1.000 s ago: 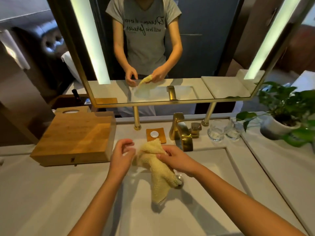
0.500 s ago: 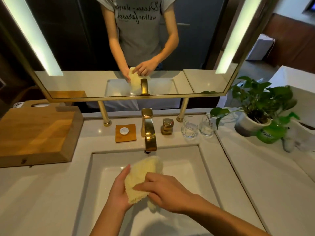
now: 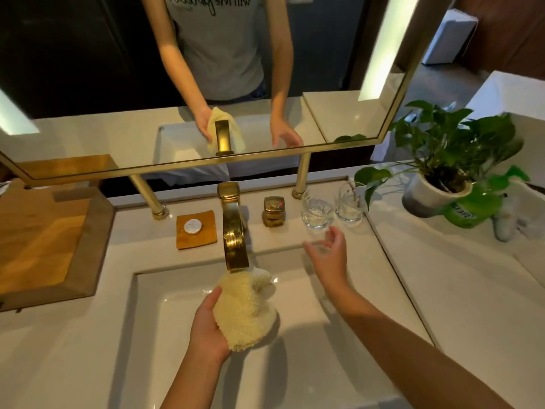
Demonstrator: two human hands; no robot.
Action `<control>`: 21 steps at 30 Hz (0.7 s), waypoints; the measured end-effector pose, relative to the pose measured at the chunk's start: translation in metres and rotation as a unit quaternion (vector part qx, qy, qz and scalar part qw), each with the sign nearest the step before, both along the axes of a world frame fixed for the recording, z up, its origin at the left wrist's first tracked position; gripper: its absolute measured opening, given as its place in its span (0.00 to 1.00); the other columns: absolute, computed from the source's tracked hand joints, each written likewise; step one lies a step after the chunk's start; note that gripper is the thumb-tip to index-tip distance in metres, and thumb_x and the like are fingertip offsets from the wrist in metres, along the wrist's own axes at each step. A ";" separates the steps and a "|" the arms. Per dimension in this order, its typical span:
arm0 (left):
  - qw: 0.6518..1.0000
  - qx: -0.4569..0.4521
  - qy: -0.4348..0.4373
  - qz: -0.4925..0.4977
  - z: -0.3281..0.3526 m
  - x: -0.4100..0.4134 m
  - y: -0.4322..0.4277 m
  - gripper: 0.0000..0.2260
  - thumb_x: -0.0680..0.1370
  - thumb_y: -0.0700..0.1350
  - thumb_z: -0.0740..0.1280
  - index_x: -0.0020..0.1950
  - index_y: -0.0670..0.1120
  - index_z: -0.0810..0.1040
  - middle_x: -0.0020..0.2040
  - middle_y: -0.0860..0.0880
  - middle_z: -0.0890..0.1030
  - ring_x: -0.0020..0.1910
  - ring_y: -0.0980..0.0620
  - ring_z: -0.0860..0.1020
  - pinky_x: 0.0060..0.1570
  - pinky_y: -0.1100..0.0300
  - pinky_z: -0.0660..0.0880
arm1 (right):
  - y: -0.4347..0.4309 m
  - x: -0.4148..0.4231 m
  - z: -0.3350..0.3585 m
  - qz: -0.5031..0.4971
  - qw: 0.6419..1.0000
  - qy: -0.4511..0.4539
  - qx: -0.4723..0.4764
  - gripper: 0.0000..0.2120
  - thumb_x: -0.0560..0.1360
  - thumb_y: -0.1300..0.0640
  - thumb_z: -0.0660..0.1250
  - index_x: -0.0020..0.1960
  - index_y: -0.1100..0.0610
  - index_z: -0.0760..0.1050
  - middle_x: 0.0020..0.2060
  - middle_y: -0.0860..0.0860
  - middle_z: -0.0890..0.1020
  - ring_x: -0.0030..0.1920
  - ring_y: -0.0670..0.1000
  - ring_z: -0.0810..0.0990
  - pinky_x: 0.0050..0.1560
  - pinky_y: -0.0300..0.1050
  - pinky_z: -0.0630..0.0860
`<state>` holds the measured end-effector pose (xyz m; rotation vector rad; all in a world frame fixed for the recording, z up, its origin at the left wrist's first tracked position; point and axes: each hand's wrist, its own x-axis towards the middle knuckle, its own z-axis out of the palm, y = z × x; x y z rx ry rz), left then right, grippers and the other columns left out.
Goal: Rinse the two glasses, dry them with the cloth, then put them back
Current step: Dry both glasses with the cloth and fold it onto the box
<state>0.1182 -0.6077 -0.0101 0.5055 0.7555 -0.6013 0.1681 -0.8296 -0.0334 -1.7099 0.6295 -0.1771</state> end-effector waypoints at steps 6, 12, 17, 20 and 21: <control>0.999 -0.014 0.002 -0.033 -0.019 0.009 0.010 0.22 0.58 0.43 0.80 0.49 0.38 0.83 0.43 0.39 0.83 0.41 0.40 0.82 0.49 0.46 0.76 | 0.010 0.061 -0.028 -0.130 0.991 -0.018 0.024 0.42 0.69 0.58 0.77 0.75 0.50 0.55 0.73 0.52 0.63 0.68 0.55 0.70 0.64 0.56 0.75; 0.998 -0.045 0.018 -0.027 -0.034 0.010 0.021 0.30 0.49 0.39 0.83 0.50 0.38 0.84 0.46 0.39 0.83 0.42 0.40 0.83 0.49 0.45 0.77 | 0.007 0.076 -0.034 -0.159 0.987 -0.015 -0.033 0.44 0.68 0.56 0.78 0.75 0.52 0.56 0.72 0.54 0.65 0.72 0.55 0.66 0.68 0.52 0.71; 0.999 -0.046 0.011 -0.014 -0.031 0.009 0.019 0.30 0.44 0.37 0.83 0.45 0.36 0.85 0.42 0.37 0.84 0.37 0.39 0.84 0.41 0.44 0.80 | 0.003 0.062 -0.025 -0.090 0.990 -0.001 -0.107 0.35 0.67 0.53 0.78 0.68 0.51 0.65 0.64 0.52 0.68 0.64 0.52 0.68 0.58 0.46 0.75; 0.999 -0.040 0.020 0.001 -0.031 0.004 0.022 0.33 0.46 0.37 0.83 0.51 0.36 0.83 0.47 0.37 0.84 0.42 0.38 0.83 0.45 0.41 0.79 | 0.003 0.034 -0.019 -0.008 0.994 0.009 -0.109 0.34 0.67 0.53 0.77 0.67 0.50 0.65 0.61 0.49 0.68 0.62 0.50 0.68 0.59 0.44 0.72; 0.999 -0.045 0.015 0.000 -0.028 0.001 0.022 0.31 0.49 0.37 0.83 0.51 0.35 0.83 0.47 0.36 0.83 0.41 0.38 0.83 0.45 0.41 0.78 | 0.004 0.021 -0.015 0.033 0.994 0.013 -0.101 0.33 0.67 0.54 0.77 0.67 0.49 0.65 0.60 0.48 0.69 0.61 0.50 0.70 0.58 0.43 0.74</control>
